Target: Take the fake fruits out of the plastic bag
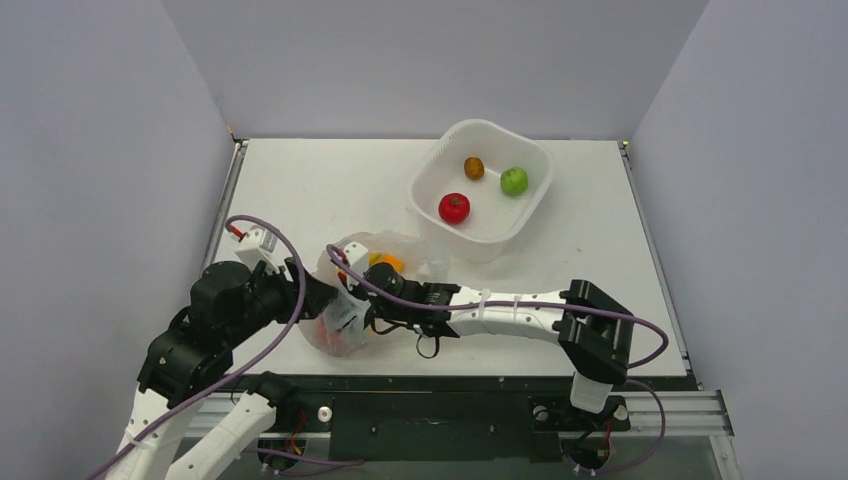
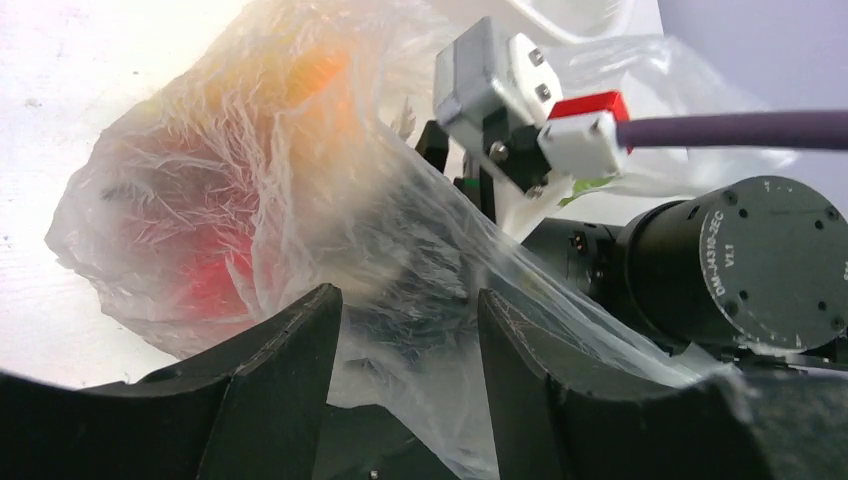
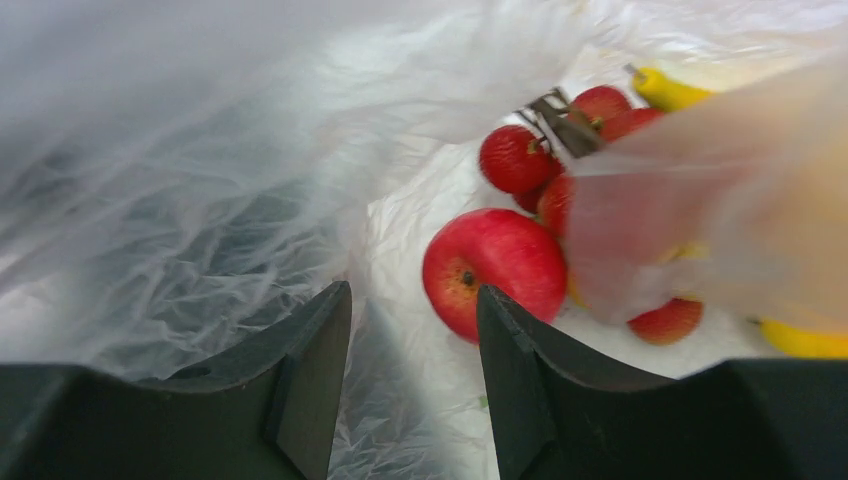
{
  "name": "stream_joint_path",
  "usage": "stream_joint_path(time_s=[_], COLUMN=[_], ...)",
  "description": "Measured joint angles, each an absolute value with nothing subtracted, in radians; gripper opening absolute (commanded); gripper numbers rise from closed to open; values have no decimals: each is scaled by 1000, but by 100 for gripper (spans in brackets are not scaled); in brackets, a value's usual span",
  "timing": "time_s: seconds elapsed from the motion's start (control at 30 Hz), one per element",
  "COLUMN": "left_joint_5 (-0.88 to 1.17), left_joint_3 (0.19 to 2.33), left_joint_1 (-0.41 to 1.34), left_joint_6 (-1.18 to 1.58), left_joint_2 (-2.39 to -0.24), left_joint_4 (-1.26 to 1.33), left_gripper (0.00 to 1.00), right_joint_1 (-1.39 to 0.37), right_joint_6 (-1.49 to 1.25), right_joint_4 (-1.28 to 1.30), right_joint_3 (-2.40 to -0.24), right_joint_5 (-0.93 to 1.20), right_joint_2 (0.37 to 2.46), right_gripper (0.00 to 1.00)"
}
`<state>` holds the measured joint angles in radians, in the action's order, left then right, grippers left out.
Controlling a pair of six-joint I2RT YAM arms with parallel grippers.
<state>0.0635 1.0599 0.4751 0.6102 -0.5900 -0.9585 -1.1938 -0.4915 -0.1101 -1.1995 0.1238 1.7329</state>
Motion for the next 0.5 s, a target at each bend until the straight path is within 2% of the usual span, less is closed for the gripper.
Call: stream_joint_path(time_s=[0.5], left_joint_5=[228], left_joint_3=[991], left_joint_1=[475], left_joint_6=[590], left_joint_2=[-386], left_joint_4=[-786], left_gripper=[53], right_joint_1=[-1159], right_joint_6=[-548], right_joint_4=[-79], right_joint_3=[-1224], right_joint_5=[128], right_joint_2=[1766], right_gripper=[46])
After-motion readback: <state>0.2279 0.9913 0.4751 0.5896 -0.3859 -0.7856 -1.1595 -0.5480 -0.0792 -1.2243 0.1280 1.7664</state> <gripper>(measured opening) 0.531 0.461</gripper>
